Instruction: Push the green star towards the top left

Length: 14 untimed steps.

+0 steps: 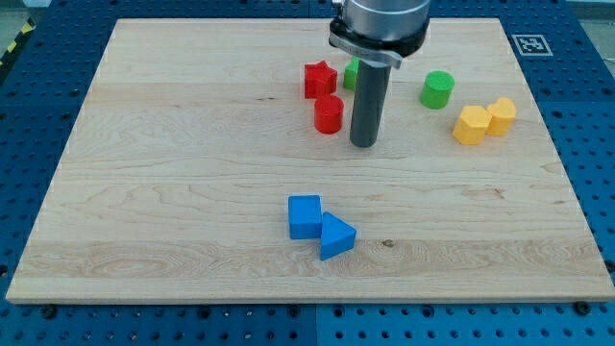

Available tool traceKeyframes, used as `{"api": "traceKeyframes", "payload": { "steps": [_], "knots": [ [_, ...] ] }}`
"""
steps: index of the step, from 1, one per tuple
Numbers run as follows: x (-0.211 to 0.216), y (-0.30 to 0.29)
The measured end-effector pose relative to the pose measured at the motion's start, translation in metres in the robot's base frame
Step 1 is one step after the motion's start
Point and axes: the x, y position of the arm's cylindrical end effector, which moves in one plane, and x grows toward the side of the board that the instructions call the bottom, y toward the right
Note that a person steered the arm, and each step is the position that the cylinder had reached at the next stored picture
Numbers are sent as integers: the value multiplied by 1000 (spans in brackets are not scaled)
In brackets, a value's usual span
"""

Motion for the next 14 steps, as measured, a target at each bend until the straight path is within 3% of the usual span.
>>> {"api": "traceKeyframes", "payload": {
  "steps": [2,4,6,10,14],
  "knots": [
    [-5,0],
    [-62,43],
    [-70,50],
    [-119,-21],
    [-152,-168]
  ]
}}
